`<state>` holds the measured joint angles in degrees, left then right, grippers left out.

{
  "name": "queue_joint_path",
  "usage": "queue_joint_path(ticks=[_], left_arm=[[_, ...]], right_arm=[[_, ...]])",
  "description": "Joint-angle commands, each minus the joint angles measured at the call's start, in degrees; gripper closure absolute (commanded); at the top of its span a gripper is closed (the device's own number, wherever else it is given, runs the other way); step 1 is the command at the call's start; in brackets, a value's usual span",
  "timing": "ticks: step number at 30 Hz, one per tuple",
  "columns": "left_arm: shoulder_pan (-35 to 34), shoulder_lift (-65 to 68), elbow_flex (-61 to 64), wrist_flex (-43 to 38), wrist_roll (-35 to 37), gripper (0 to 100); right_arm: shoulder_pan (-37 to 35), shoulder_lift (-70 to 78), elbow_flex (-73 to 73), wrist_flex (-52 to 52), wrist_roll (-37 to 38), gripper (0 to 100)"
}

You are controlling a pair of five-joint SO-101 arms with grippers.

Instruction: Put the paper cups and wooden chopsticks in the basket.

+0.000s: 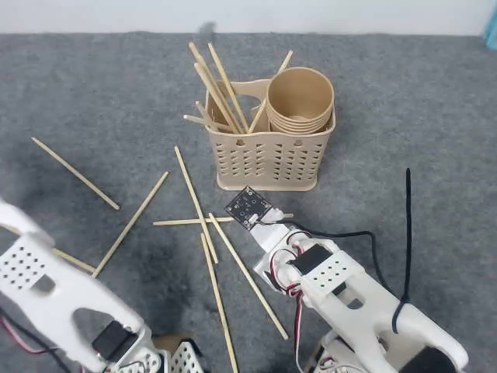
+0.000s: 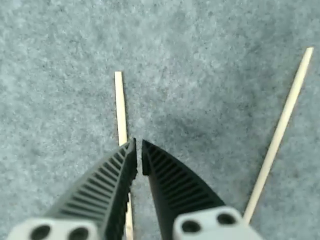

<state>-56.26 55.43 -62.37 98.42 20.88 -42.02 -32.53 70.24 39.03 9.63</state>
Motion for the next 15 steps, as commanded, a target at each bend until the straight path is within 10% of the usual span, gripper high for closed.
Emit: queue_joint_path(ticks=[1,15], left_arm=[[0.1,-5.4,-0.3,2.4,0.4,99],[-4.6,-8.3,10.9,-2.9,-0.9,83]], right_arm=[[0.6,-0.1,-0.3,-0.7,0.7,98.7],[0.6,-0.1,-0.3,-0.5,0.7,98.7]])
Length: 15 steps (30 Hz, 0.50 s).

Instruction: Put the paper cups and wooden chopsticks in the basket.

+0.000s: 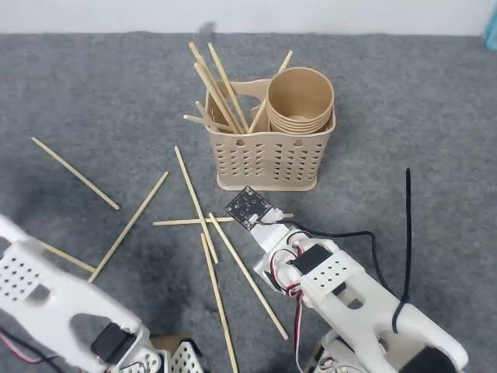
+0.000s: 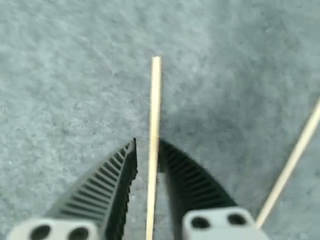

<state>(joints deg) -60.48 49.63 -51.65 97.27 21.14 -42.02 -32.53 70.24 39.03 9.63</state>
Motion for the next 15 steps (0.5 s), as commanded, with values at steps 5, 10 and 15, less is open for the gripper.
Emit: queue_joint_path(ticks=[5,10,15], left_arm=[[-0.6,3.2,0.1,-6.5,-3.1,83],[-0.6,7.8,0.1,-12.6,-3.3,86],[-0.6,10.7,0.0,-14.0,-3.3,91]], right_arm=[[0.6,-0.1,-0.3,-0.5,0.7,98.7],[0.6,-0.1,-0.3,-0.5,0.7,98.7],[0.6,-0.1,-0.3,-0.5,0.7,98.7]])
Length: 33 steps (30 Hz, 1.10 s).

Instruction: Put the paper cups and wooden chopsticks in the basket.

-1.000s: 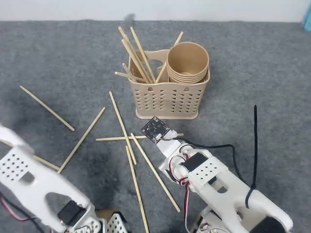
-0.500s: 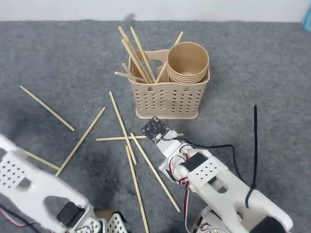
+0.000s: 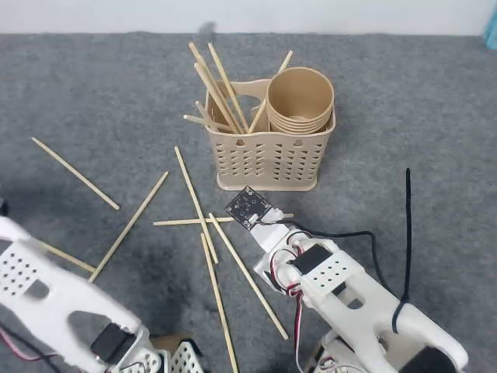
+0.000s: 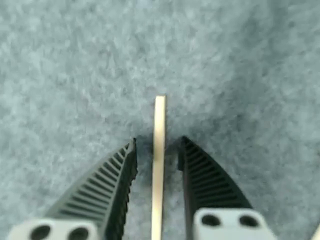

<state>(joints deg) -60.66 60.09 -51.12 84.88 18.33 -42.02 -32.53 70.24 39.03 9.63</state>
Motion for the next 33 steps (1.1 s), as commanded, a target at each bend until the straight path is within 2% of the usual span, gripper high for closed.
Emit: queue_joint_path(ticks=[1,4,11,20,26,33], left_arm=[[-0.4,0.6,-0.5,-1.4,-0.4,93],[-0.4,0.8,-0.4,0.2,-1.7,99],[-0.3,-5.6,-0.5,12.2,-5.1,99],[-2.7,-23.3,2.7,15.7,-6.7,99],[-2.4,-43.8,20.4,15.2,-12.0,99],[1.6,-66.3,49.4,0.5,-12.3,99]], right_arm=[[0.6,-0.1,-0.3,-0.5,0.7,98.7],[0.6,-0.1,-0.3,-0.5,0.7,98.7],[0.6,-0.1,-0.3,-0.6,0.7,98.7],[0.6,-0.1,-0.3,-0.6,0.7,98.7],[0.6,-0.1,-0.3,-0.7,0.7,98.7],[0.6,-0.1,-0.3,-0.5,0.7,98.7]])
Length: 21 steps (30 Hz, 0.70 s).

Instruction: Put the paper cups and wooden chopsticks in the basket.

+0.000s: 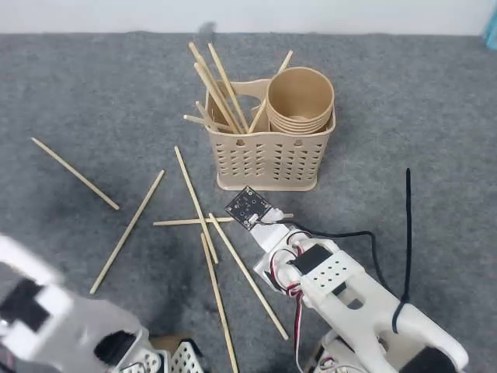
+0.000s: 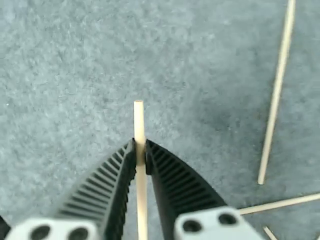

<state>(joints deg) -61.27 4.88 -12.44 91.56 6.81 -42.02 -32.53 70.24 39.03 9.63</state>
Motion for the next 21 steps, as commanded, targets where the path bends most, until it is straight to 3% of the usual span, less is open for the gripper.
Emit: queue_joint_path(ticks=[1,9,15,21], left_arm=[[2.9,-13.9,14.3,-8.0,-0.8,99],[13.4,-34.7,32.6,-16.9,-0.7,99],[24.2,-49.1,34.5,-24.4,7.5,99],[34.4,-58.6,34.5,-38.0,11.3,99]], right_arm=[[0.6,-0.1,-0.3,-0.5,0.7,98.7],[0.6,-0.1,-0.3,-0.4,0.7,98.7],[0.6,-0.1,-0.3,-0.4,0.7,98.7],[0.6,-0.1,-0.3,-0.4,0.7,98.7]])
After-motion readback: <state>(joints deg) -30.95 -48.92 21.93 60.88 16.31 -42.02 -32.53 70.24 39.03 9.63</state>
